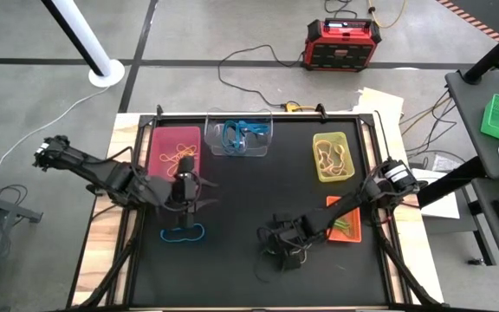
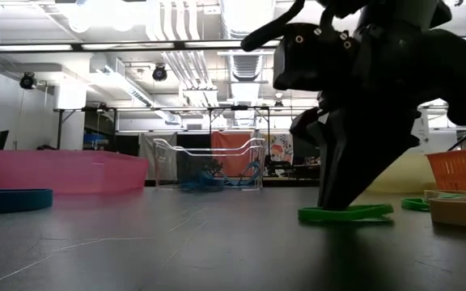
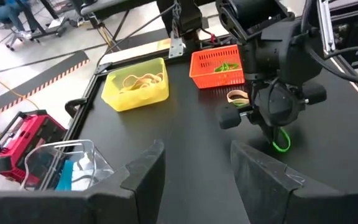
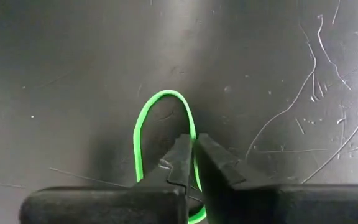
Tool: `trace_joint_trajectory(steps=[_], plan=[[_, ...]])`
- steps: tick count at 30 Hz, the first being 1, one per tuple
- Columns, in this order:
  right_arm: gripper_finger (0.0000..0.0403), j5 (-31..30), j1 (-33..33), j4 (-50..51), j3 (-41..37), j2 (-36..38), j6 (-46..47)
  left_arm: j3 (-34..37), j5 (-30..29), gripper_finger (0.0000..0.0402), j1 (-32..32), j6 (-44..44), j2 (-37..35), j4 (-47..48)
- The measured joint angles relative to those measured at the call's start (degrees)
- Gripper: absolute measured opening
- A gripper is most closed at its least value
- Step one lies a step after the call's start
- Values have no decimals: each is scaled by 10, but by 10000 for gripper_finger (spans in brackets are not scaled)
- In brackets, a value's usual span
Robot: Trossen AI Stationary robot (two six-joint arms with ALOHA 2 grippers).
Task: Sort rubber bands into baskets
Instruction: Put the green rubber band into the orange bin
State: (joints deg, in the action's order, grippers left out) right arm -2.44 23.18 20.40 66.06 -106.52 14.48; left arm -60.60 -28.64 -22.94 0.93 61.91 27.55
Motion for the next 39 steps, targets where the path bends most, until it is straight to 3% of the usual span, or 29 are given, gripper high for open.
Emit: trace_joint_trajectory(steps=[4,10,18,21,26,30,39], plan=[[9,5,-4,12,-2,16,-2,0,0,166,0,-6,11,8],[9,-33,-2,160,14,122,35,0,3,166,-1,-75,26,102],[9,-47,1,483,2,260,276,3,96,166,-4,-204,71,243],[9,-29,12,545,-22,290,359,18,120,166,-4,-234,95,265],[9,-8,29,551,-71,333,433,74,189,166,-4,-240,133,239],[25,4,34,551,-96,340,456,122,204,166,-4,-238,165,182],[137,4,33,552,-116,340,460,148,206,166,-4,-220,241,129]])
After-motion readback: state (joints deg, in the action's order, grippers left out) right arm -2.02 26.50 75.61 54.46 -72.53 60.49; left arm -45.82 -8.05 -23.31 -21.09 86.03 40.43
